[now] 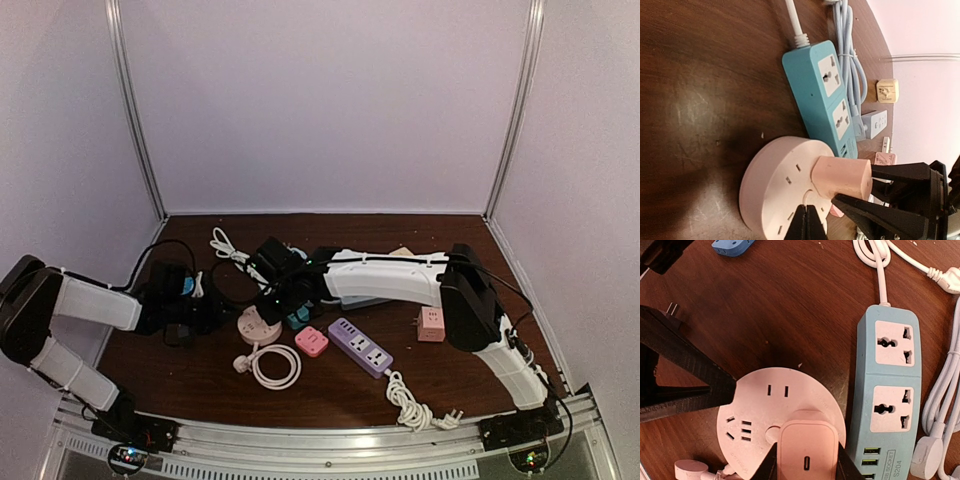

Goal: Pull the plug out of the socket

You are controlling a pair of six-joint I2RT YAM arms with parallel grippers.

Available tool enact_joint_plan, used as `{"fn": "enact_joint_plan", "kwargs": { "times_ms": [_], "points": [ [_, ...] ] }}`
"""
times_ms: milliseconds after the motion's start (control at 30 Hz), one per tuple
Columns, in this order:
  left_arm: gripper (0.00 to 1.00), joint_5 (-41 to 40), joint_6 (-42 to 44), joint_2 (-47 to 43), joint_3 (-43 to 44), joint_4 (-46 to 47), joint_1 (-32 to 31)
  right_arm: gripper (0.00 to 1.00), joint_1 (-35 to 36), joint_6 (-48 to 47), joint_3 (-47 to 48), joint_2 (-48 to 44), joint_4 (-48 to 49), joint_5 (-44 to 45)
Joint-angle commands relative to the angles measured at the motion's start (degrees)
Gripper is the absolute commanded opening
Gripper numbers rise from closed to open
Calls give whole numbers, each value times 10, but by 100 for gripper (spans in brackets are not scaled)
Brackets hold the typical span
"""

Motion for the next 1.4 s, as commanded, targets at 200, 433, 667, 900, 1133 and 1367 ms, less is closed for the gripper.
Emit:
{"fn": "enact_joint_plan", "kwargs": {
  "times_ms": [200,433,667,900,1133,1367],
  "points": [
    [0,-6,-34,43,9,59,-40,17,7,11,7,-3,50,15],
    [0,-10,-30,60,10,29,-40,16,7,13,6,2,64,15],
    [0,-50,-19,70,24,-91,-40,16,7,9,6,0,75,26],
    [0,-82,-13,97,33,-160,-40,16,14,-9,5,-16,81,38],
    [0,-112,-5,109,37,-213,-40,16,20,-17,-30,-54,116,42],
    [0,-121,2,122,40,-232,-41,16,15,-11,-27,-64,113,50]
  ]
}}
